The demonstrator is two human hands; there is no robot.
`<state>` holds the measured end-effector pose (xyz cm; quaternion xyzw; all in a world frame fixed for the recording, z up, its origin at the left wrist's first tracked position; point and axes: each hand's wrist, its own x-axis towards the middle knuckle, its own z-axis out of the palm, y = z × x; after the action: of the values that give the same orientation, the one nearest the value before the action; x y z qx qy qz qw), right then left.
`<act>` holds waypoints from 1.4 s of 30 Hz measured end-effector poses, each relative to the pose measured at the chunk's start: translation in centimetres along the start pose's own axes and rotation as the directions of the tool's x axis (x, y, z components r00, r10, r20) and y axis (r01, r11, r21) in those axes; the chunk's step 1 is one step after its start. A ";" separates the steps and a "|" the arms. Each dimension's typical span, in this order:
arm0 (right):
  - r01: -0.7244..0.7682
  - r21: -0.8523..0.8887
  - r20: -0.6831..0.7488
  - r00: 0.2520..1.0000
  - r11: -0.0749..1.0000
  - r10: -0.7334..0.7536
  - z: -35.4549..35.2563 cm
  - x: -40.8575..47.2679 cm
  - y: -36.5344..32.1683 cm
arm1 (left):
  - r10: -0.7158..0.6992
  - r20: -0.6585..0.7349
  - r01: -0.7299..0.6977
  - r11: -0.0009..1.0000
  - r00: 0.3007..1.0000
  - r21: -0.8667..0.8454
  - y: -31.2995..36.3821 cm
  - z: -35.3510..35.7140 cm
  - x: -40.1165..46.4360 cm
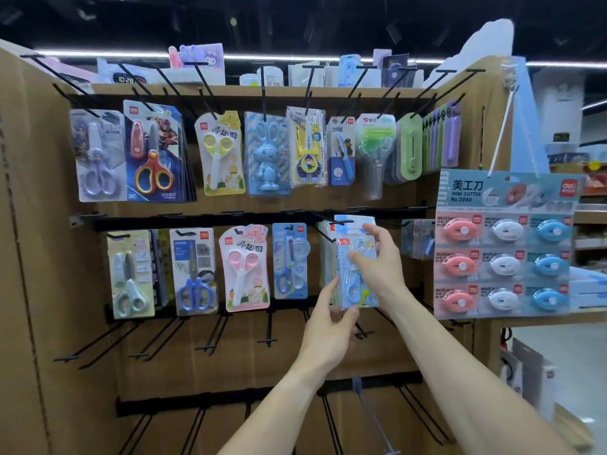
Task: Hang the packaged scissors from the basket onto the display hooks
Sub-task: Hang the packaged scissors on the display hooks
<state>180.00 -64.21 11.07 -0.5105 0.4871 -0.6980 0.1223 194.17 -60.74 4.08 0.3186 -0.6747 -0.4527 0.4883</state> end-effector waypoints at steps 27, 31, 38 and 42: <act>0.043 -0.115 0.018 0.999 0.992 -0.041 0.7 0.1 0.8 | -0.001 -0.009 0.001 1.000 1.000 0.015 -0.3 -1.1 -1.1; 0.027 -0.115 0.030 0.999 0.993 -0.023 0.8 0.3 0.7 | 0.002 -0.011 -0.001 1.000 1.000 0.026 0.0 -1.4 -1.1; 0.009 -0.141 0.054 0.999 0.990 -0.002 0.7 0.3 0.2 | -0.011 -0.016 0.012 0.999 1.000 0.040 0.0 -1.7 -1.4; 0.011 -0.125 0.060 0.998 0.992 -0.004 0.6 0.2 0.0 | -0.012 -0.018 0.013 0.999 1.000 0.040 -0.1 -1.8 -1.4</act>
<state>180.36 -64.67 11.18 -0.5396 0.5239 -0.6512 0.1018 196.32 -60.14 3.70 0.3363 -0.6773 -0.4394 0.4849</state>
